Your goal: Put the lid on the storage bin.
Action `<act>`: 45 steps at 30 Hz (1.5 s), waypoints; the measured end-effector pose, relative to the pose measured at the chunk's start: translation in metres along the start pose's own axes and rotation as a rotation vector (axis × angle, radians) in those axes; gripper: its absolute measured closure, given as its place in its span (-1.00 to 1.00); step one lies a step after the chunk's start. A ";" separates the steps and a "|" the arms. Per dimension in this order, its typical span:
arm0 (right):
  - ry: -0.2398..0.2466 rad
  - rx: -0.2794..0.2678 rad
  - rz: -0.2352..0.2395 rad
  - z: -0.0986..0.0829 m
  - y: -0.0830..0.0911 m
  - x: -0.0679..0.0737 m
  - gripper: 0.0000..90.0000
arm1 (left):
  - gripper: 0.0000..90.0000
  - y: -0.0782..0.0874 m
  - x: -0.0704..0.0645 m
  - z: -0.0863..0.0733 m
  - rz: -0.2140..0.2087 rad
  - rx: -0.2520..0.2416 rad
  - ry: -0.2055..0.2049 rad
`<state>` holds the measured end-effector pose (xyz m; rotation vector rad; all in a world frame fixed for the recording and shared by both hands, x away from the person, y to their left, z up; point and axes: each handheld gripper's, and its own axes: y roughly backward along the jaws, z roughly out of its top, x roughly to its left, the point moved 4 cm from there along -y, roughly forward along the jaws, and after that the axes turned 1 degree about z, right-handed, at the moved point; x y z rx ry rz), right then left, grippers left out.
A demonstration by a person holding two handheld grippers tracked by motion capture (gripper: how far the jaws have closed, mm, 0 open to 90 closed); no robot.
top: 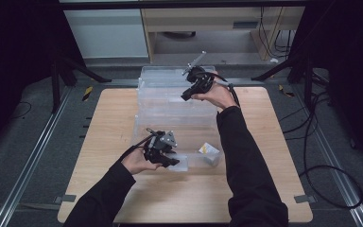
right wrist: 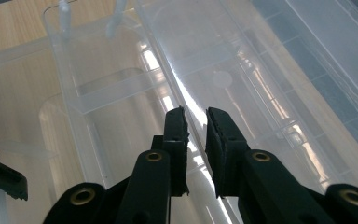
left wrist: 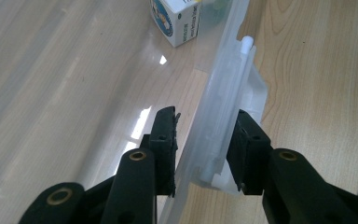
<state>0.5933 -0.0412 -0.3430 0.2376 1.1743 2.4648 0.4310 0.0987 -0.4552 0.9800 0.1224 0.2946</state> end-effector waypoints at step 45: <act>0.169 0.018 0.099 -0.013 0.028 0.048 0.95 | 0.46 -0.001 -0.005 0.002 -0.024 0.015 -0.023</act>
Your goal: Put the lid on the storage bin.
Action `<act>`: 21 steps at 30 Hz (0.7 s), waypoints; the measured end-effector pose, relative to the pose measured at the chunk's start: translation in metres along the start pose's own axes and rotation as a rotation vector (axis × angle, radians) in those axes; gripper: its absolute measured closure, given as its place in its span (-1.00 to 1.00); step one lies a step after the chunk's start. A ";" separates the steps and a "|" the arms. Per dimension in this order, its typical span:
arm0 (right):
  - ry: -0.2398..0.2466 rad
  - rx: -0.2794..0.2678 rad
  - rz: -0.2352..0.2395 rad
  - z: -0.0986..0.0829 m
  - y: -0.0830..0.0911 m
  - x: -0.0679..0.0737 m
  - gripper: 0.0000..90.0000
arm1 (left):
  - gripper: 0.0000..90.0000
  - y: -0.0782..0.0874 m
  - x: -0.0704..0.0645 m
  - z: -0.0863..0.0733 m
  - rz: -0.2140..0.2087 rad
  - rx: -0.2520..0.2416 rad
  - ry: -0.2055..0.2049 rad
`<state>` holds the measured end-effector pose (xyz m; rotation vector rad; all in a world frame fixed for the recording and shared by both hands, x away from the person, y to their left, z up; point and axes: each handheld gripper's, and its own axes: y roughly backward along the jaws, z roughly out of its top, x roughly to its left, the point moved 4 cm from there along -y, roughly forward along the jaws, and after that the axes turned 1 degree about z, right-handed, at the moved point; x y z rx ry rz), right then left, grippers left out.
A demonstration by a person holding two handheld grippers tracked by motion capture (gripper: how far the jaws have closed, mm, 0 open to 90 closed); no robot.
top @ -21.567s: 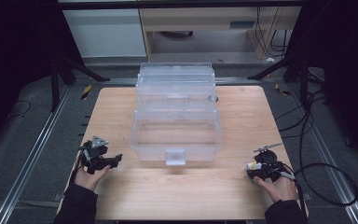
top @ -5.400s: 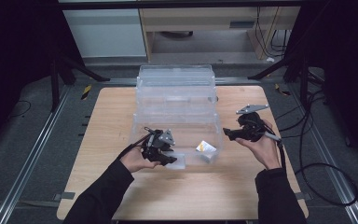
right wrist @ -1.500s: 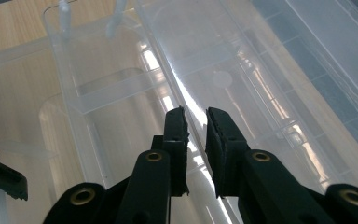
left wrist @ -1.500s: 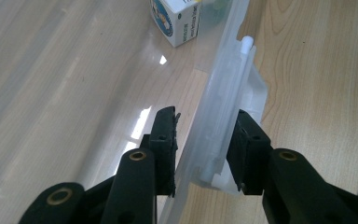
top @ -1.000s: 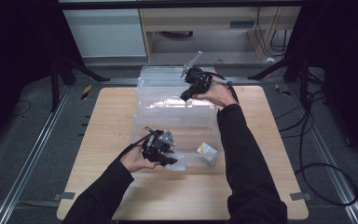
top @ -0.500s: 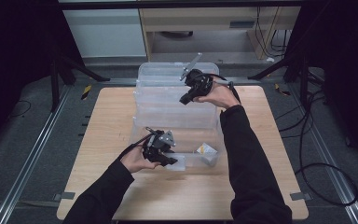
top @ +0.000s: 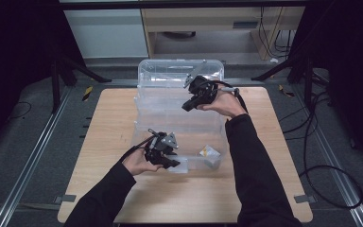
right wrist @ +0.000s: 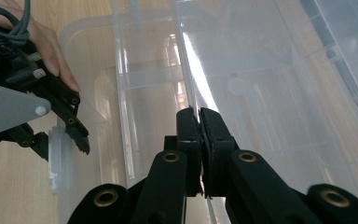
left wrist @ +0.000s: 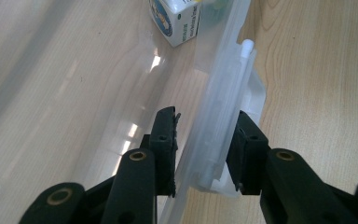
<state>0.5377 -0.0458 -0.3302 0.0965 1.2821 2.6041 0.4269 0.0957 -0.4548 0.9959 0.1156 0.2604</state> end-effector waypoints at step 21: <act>0.004 -0.016 -0.003 -0.011 0.003 0.027 0.96 | 0.46 0.000 -0.001 0.000 -0.004 0.000 -0.008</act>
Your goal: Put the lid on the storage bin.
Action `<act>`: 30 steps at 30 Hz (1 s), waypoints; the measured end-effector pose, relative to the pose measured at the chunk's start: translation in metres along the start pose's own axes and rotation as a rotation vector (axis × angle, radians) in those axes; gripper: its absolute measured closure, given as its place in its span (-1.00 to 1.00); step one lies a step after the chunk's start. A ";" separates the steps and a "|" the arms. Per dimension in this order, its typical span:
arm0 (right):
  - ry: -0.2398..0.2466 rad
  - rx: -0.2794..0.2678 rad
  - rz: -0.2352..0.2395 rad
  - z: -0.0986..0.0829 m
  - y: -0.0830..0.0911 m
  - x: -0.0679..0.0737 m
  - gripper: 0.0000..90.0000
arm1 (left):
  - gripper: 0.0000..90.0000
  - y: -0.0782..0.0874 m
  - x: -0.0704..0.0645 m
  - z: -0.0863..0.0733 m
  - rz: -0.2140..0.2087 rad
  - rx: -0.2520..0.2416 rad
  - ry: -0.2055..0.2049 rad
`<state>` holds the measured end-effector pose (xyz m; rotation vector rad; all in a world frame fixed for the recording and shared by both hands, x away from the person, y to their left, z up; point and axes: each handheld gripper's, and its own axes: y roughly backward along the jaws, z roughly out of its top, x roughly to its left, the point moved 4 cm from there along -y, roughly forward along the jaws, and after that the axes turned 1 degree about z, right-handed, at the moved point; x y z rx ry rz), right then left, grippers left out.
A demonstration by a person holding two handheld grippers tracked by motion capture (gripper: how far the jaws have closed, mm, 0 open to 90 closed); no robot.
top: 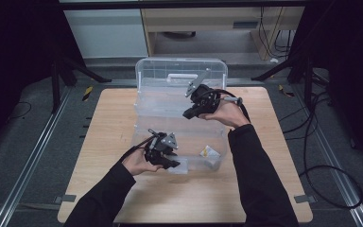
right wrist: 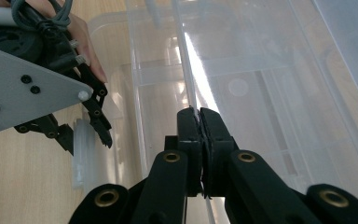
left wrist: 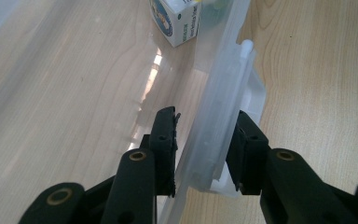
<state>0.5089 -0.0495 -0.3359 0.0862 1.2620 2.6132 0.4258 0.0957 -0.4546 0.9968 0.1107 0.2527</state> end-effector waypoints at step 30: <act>0.013 0.003 0.011 -0.011 -0.005 0.027 0.96 | 0.44 0.001 -0.002 0.000 0.022 0.002 -0.008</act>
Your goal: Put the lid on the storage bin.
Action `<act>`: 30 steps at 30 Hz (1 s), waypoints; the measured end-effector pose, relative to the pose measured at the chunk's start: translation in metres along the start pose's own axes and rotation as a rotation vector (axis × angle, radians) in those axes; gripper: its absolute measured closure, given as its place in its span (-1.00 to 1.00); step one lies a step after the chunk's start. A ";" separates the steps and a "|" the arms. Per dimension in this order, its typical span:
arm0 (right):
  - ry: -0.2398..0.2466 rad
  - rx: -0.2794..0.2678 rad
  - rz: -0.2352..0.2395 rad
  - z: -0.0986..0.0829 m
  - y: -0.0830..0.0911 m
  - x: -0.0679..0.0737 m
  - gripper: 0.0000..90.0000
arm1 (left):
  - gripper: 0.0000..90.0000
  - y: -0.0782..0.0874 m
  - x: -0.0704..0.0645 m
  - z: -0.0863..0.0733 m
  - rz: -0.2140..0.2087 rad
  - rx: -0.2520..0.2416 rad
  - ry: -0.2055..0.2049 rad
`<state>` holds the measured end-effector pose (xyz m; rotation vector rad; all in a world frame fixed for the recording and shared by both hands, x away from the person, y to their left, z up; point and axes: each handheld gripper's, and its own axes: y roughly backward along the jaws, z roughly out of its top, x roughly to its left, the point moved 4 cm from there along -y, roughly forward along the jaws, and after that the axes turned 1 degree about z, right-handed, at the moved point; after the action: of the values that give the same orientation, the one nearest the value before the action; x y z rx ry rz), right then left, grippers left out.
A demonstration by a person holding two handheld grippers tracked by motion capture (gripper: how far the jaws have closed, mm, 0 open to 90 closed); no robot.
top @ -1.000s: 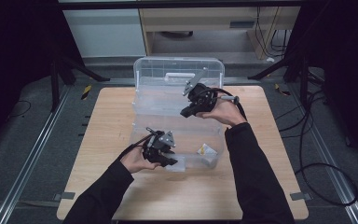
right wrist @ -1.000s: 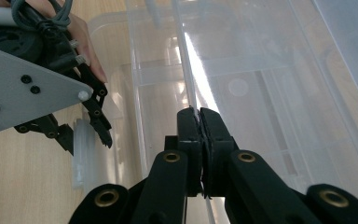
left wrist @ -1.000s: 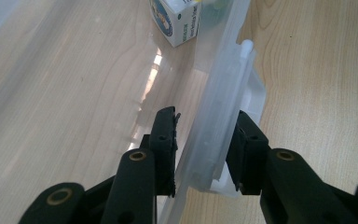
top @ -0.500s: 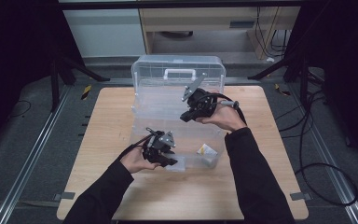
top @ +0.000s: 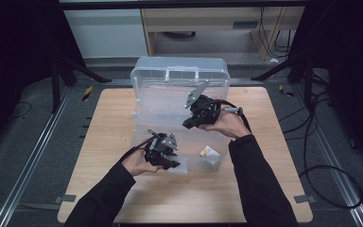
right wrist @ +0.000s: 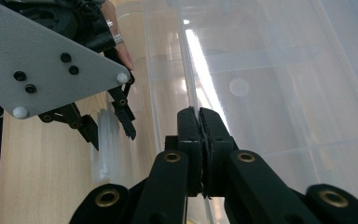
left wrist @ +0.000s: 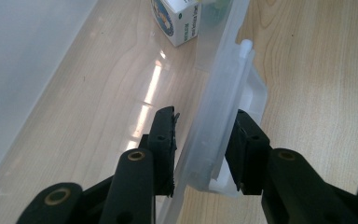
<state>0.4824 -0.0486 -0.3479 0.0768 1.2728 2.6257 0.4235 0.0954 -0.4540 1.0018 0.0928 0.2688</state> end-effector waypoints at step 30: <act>-0.013 -0.028 0.028 -0.012 -0.005 0.012 0.94 | 0.54 0.084 -0.008 0.014 0.130 -0.188 0.067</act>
<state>0.4698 -0.0521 -0.3595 0.1075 1.2398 2.6611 0.4033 0.1246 -0.3760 0.8134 0.0622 0.4222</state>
